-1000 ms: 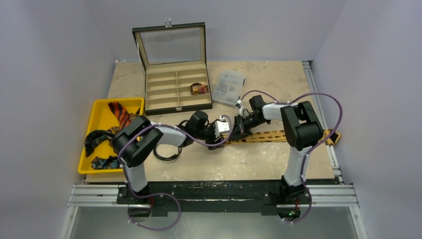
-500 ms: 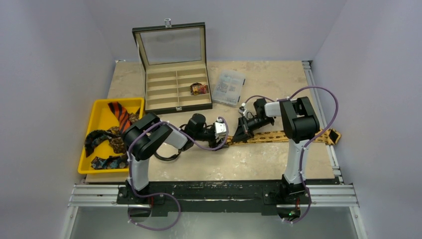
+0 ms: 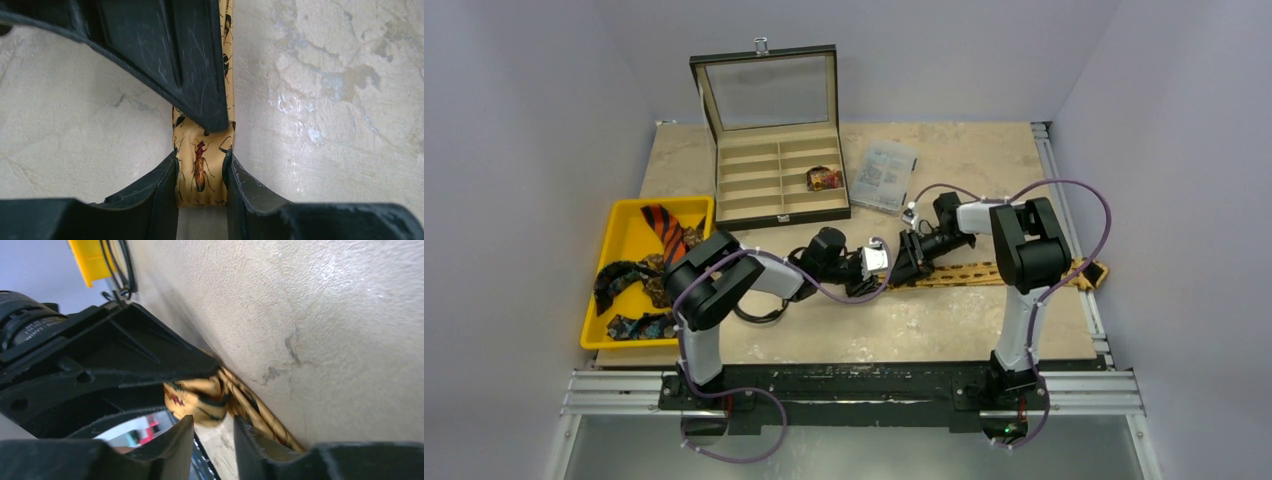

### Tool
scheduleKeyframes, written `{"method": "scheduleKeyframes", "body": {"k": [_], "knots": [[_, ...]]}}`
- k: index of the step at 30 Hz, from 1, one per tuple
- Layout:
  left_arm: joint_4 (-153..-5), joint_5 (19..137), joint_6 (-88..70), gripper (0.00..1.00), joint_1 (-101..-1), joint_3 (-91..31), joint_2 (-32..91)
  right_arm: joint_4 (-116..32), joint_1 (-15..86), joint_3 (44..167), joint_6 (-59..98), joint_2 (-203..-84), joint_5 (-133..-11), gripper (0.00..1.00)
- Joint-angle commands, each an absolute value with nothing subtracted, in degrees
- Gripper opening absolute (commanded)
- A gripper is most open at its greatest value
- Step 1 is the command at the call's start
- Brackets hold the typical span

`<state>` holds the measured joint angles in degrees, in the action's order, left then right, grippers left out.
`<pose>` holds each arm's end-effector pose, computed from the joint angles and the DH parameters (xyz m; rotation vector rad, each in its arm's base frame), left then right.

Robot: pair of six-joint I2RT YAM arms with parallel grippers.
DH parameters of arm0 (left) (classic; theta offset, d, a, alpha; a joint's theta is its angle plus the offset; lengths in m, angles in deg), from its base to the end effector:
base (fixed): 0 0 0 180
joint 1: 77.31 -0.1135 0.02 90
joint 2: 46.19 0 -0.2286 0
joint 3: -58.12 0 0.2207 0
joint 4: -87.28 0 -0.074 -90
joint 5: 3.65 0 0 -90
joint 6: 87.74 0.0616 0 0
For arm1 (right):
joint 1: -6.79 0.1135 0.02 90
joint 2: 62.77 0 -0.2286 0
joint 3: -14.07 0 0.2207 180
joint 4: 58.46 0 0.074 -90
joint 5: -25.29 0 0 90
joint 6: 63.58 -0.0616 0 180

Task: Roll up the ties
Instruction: Roll the tie at the center of the board.

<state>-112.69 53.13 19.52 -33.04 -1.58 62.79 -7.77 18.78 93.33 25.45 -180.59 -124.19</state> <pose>0.2255 -0.2669 0.1009 1.3757 1.6010 -0.8874 0.2831 0.1144 0.0728 0.2637 -2.6305 -1.5027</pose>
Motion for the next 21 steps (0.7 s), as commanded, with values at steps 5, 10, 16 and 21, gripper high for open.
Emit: {"method": "scheduleKeyframes", "body": {"k": [5,10,16,21], "knots": [[-92.6,59.2,25.6,0.21,-34.0,-2.2,59.6,-10.0,19.5,92.2,24.3,-169.7,-118.4,0.49],[-88.8,61.3,25.2,0.22,-33.2,-5.1,60.4,-16.4,23.3,91.1,16.6,-169.3,-119.0,0.48],[-86.3,62.6,24.6,0.24,-32.9,-6.9,60.5,-17.9,24.8,92.4,15.4,-172.7,-115.3,0.46],[-85.2,62.7,24.5,0.25,-32.7,-7.9,61.1,-18.4,25.5,93.6,15.6,-175.4,-114.4,0.26]]}}
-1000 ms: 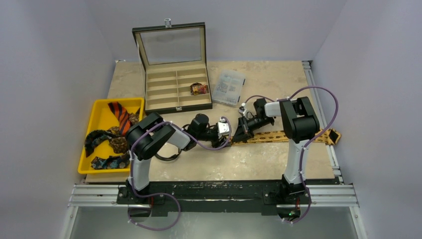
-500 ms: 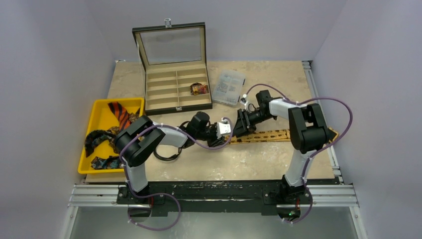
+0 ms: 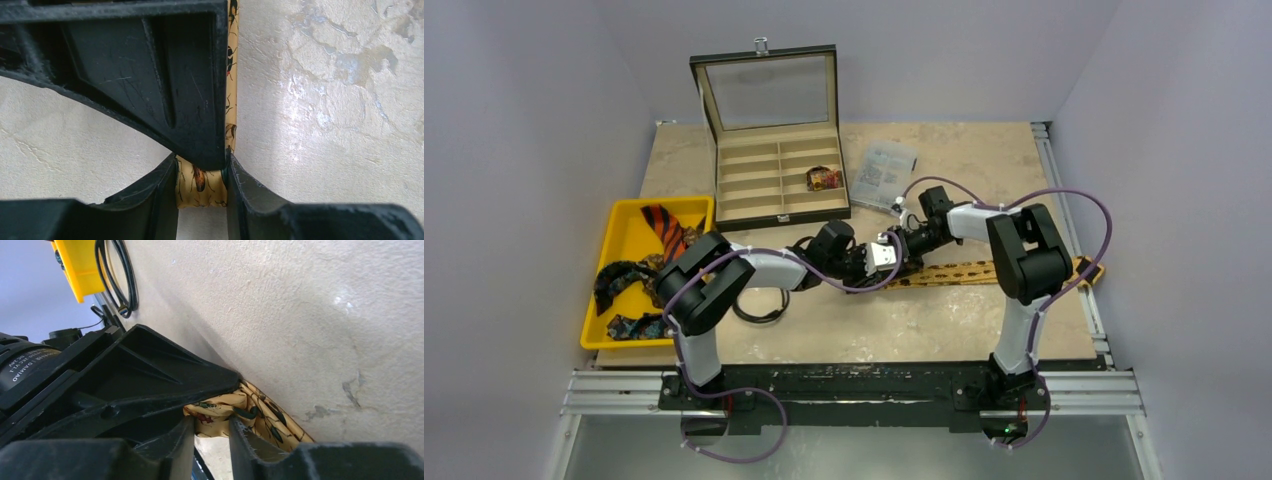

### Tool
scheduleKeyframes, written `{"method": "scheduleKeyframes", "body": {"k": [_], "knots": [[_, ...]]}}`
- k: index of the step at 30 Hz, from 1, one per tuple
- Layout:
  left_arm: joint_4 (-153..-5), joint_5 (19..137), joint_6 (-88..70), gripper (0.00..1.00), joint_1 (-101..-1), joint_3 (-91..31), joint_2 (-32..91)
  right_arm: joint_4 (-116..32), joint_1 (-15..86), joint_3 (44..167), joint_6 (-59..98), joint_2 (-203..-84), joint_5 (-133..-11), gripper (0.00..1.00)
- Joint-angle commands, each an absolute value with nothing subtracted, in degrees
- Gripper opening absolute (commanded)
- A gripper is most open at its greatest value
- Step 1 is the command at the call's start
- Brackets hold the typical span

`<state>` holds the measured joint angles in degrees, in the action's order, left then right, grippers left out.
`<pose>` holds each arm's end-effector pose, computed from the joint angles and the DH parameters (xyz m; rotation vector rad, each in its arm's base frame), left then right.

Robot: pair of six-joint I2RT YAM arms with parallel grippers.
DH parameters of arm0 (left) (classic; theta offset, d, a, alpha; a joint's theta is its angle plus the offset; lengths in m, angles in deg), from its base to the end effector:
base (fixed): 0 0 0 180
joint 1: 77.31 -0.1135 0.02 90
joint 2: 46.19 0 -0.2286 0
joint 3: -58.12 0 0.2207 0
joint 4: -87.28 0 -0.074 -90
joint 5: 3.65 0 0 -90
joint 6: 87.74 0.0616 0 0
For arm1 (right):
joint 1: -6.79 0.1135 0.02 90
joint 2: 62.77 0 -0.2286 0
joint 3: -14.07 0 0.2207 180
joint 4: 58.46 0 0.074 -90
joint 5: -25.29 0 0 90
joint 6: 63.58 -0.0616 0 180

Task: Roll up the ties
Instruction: Roll the tie at the center of the board.

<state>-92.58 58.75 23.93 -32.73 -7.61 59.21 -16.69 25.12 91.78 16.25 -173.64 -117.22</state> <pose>0.2288 -0.2655 0.1107 1.4568 1.7555 -0.7564 0.2838 0.1455 0.0987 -0.3791 2.7625 1.4208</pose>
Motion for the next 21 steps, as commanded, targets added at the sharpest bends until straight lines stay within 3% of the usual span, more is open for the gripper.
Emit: {"method": "scheduleKeyframes", "body": {"k": [1,6,9,13,21], "knots": [[-84.9,62.7,24.4,0.26,-32.7,-8.0,61.1,-18.2,25.6,93.6,16.0,-176.0,-114.1,0.21],[-85.7,61.7,24.1,0.35,-32.7,-7.5,60.8,-15.2,25.2,93.8,19.7,-179.1,-111.3,0.0],[-90.2,58.1,22.3,0.48,-34.0,-5.2,59.8,-14.3,24.0,93.5,21.1,-179.9,-109.9,0.0],[-103.8,51.0,16.8,0.58,-37.9,-0.6,58.7,-12.0,21.6,93.1,23.3,-181.6,-108.0,0.0],[-117.6,46.8,17.5,0.64,-38.5,2.7,60.9,-8.2,19.1,93.7,26.0,-184.1,-105.3,0.0]]}}
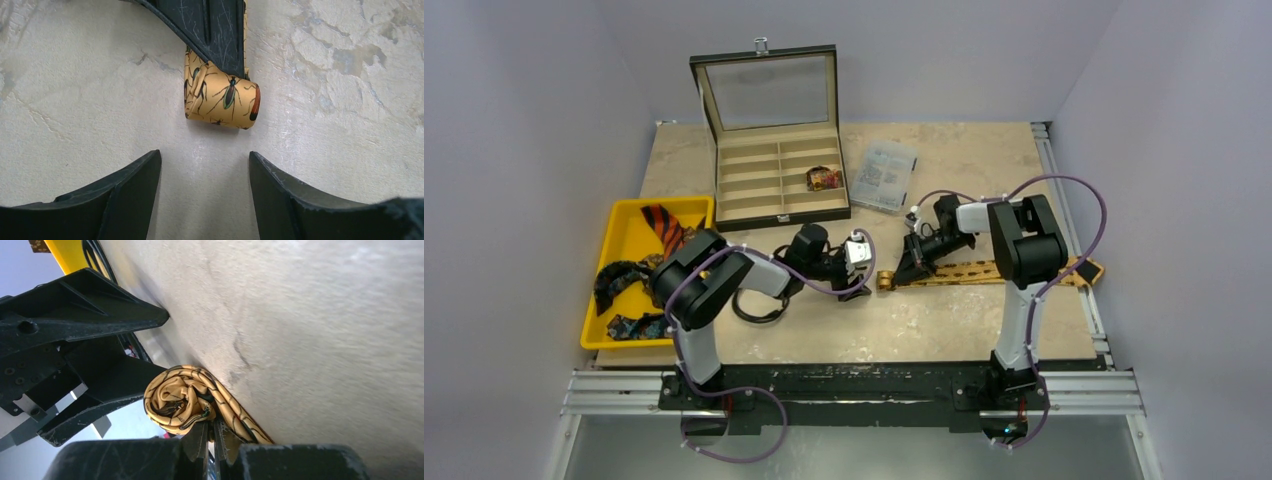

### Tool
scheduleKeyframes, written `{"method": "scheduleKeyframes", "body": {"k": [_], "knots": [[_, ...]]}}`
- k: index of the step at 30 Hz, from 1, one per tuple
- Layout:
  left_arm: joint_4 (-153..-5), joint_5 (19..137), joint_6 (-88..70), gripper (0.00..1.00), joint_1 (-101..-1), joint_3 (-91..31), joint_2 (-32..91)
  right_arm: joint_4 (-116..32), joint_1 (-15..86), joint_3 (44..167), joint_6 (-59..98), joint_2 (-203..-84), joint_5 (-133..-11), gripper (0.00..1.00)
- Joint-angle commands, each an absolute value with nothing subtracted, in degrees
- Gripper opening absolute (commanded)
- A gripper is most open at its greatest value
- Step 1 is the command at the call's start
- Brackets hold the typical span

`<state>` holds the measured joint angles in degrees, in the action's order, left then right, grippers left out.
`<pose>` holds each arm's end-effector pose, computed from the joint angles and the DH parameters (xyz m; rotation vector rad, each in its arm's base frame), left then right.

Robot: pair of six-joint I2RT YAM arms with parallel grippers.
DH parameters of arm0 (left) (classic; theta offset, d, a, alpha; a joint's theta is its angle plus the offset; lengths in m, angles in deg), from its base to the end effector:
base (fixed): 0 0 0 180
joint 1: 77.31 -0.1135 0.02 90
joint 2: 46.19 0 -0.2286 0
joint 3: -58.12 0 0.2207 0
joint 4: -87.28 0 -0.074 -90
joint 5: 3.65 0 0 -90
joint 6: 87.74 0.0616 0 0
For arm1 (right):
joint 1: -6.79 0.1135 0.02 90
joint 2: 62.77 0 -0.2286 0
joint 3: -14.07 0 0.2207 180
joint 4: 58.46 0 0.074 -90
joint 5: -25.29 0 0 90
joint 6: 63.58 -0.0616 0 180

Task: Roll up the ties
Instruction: Roll the tie at the center of the board.

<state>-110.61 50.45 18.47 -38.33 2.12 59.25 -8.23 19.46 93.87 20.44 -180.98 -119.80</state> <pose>0.2338 -0.2356 0.1013 1.3089 1.6833 -0.8980 0.2851 0.1159 0.0686 0.1727 -2.6708 -1.3826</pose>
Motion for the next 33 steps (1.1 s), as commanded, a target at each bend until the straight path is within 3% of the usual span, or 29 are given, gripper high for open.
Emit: {"method": "scheduleKeyframes", "body": {"k": [1,10,14,17,20,24,29,33], "knots": [[-118.5,46.3,17.5,0.65,-38.4,2.3,61.5,-8.1,19.0,93.8,26.0,-184.4,-105.1,0.0],[-123.3,45.7,22.5,0.69,-34.5,-2.4,67.3,-5.2,18.6,97.3,27.4,-187.6,-104.8,0.0],[-121.3,48.3,25.5,0.66,-32.7,-3.6,67.7,-4.6,18.6,97.6,28.6,-187.8,-104.7,0.0],[-119.0,49.7,26.3,0.57,-32.1,-3.9,67.2,-4.4,18.9,97.4,29.1,-187.4,-105.3,0.0],[-113.2,51.3,26.5,0.38,-32.1,-5.0,66.8,-4.5,19.6,97.3,29.6,-186.2,-107.8,0.0],[-109.9,52.8,26.9,0.23,-32.6,-2.2,65.3,-4.4,19.9,97.6,30.8,-183.1,-111.9,0.03],[-106.4,52.1,24.3,0.12,-34.8,0.0,63.9,-1.0,19.3,99.3,33.6,-177.2,-116.6,0.24],[-104.4,51.2,23.5,0.11,-35.6,-0.7,64.0,-2.2,18.2,99.0,31.4,-173.4,-117.9,0.27]]}}
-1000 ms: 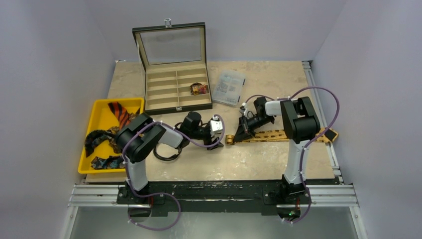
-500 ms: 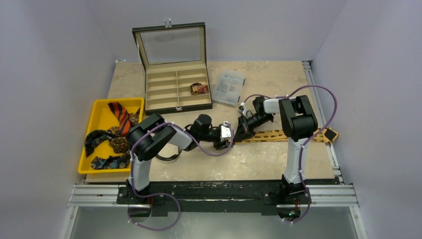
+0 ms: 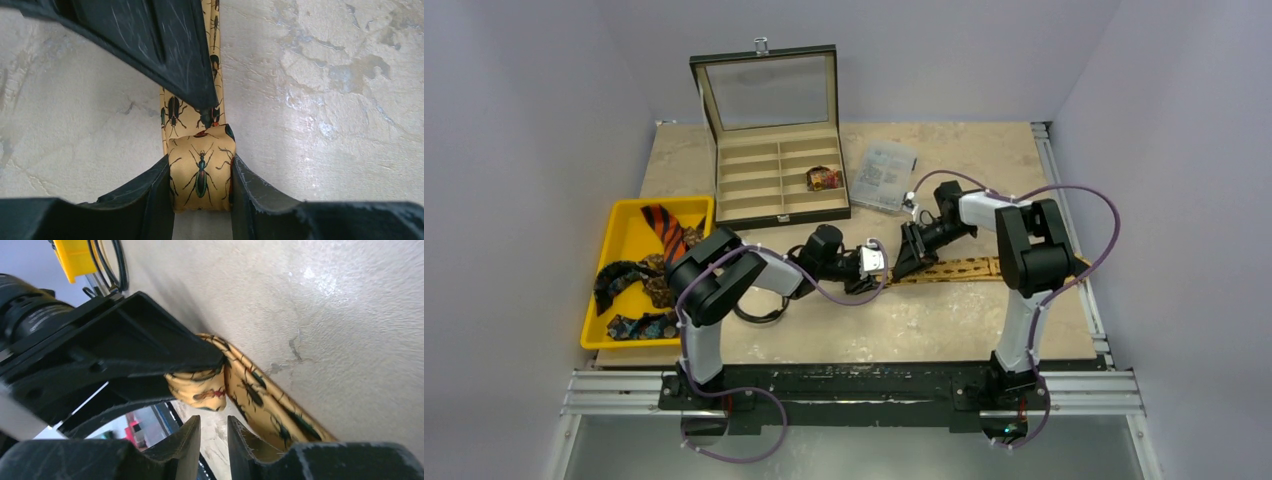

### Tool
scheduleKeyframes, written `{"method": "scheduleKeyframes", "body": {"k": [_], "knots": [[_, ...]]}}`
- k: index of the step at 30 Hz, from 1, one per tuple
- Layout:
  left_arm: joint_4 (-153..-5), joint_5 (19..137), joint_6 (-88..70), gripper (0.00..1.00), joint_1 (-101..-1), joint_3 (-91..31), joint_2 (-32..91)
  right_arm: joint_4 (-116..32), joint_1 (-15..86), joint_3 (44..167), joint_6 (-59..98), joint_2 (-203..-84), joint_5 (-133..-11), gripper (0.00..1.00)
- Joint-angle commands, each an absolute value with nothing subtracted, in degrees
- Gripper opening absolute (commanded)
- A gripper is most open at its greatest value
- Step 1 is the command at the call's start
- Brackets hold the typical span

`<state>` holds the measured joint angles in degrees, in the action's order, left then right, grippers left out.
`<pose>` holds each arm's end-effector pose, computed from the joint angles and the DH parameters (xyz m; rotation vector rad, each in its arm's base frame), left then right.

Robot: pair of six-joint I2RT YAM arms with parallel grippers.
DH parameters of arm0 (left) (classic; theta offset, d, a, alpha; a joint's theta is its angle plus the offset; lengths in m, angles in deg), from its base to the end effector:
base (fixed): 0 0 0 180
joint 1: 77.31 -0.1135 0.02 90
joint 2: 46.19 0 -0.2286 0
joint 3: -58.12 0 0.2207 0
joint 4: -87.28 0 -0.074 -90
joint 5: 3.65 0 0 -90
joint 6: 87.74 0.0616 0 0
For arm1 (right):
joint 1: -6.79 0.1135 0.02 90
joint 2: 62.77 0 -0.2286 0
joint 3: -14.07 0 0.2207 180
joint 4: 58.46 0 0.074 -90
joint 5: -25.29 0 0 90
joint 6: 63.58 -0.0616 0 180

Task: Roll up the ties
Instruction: Roll the tie at the center of the board.

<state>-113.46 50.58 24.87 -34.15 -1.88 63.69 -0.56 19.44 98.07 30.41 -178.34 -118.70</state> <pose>0.2294 -0.2645 0.0993 1.4395 1.5106 -0.8658 0.2893 0.1160 0.0940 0.4039 -2.7169 -1.3962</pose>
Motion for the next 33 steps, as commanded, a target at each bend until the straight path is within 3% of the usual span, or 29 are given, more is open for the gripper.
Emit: {"method": "scheduleKeyframes", "body": {"k": [1,17,24,28,33], "knots": [[-104.1,51.1,23.3,0.11,-35.6,-1.1,64.2,-3.1,18.2,98.5,30.6,-173.1,-117.1,0.27],[-102.2,52.2,10.9,0.19,-37.3,-4.8,57.5,-8.3,18.1,95.8,28.9,-182.1,-101.0,0.19],[-91.9,58.1,18.8,0.25,-36.9,-5.7,60.5,-9.0,18.0,97.1,29.8,-182.9,-99.5,0.19],[-87.4,60.7,22.8,0.29,-36.4,-6.8,63.1,-8.0,18.0,98.1,31.5,-181.1,-102.2,0.27],[-85.6,62.4,24.6,0.3,-35.6,-7.1,63.5,-8.9,19.6,97.4,27.4,-174.4,-111.1,0.5]]}}
